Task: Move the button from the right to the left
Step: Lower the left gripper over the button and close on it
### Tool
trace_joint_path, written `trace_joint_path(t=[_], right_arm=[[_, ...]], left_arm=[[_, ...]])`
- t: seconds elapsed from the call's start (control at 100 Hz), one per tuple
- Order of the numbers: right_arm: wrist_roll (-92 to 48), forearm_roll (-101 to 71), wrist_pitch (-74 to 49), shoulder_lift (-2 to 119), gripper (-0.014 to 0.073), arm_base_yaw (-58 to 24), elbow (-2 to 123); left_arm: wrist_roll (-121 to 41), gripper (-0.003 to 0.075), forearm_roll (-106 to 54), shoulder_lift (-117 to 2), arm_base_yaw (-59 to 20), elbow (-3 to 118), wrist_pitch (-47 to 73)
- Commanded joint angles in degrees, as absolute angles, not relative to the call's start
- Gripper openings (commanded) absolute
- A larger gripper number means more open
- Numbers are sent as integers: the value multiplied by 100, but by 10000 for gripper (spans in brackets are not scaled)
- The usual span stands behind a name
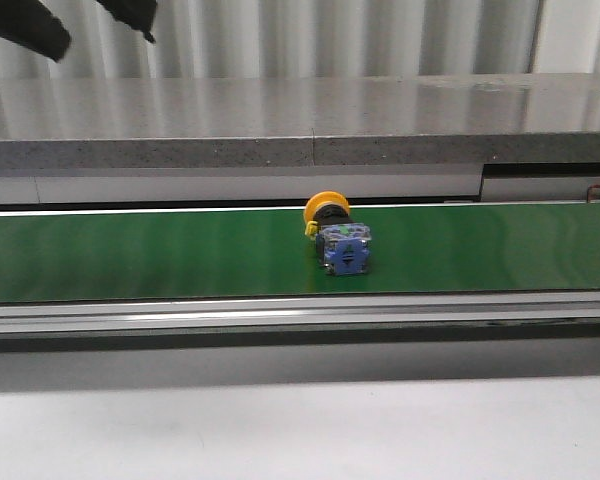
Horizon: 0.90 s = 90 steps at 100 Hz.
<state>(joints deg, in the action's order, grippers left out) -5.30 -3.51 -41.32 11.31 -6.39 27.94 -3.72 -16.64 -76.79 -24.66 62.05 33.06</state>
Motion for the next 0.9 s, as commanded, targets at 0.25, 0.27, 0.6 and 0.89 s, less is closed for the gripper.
trace_joint_path(t=[0.25,0.27,0.6,0.89], right_arm=[[-577,-344,-3696,1190,-66,-646,2919],[-577,-344,-3696,1190,-66,-646,2919],[-577,-344,-3696,1190,-66,-646,2919],[-577,-344,-3696,1190,-66,-646,2919]], left_arm=[[-280,547,-2726,-9129,-2923,7757,4225],[-280,547,-2809,-9189,-2956,7786,4239],[416,546,-2906,-9910,-3252,7910,4773],[1620,542,-1793,-10216,-3469,7919,4696]])
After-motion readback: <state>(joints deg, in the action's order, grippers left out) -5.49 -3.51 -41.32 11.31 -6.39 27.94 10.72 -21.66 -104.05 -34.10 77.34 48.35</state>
